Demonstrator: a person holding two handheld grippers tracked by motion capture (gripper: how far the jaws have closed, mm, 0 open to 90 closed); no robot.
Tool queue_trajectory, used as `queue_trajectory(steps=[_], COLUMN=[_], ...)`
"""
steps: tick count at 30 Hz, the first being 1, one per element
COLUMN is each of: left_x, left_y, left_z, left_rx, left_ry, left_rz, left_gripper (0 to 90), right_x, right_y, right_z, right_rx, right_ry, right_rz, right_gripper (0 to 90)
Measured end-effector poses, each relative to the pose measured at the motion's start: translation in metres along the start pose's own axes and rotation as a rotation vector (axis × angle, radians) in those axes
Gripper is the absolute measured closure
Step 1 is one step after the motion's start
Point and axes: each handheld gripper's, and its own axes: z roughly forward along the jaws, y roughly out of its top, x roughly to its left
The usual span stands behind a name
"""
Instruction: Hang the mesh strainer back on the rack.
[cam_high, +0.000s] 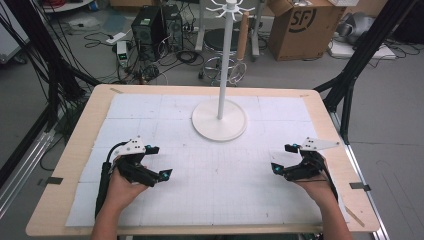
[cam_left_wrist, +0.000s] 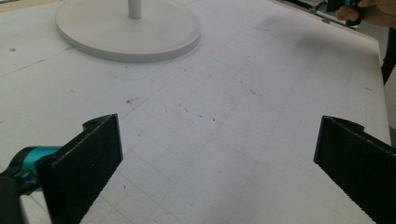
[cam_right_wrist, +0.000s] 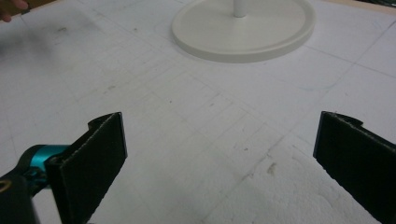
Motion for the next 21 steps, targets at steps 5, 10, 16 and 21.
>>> queue_trajectory(steps=[5,10,16,21], left_x=[-0.001,-0.001,-0.002,-0.001], left_y=[-0.001,-0.003,-0.002,-0.001], left_z=[0.0,0.0,-0.002,-0.003], left_rx=[0.026,0.019,0.009,0.0], left_ry=[0.011,0.003,0.004,0.003], left_rz=[0.011,0.005,0.008,0.001], left_gripper=[1.6,1.6,1.6,1.6], right_x=[-0.004,-0.007,-0.007,-0.007], right_y=[-0.007,-0.012,-0.011,-0.01], right_z=[0.001,0.002,0.004,0.003], right_rx=[0.048,0.069,0.061,0.039], right_ry=[-0.026,-0.046,-0.042,-0.036], right_rz=[0.042,0.073,0.063,0.069], right_gripper=[1.9,1.9,1.9,1.9])
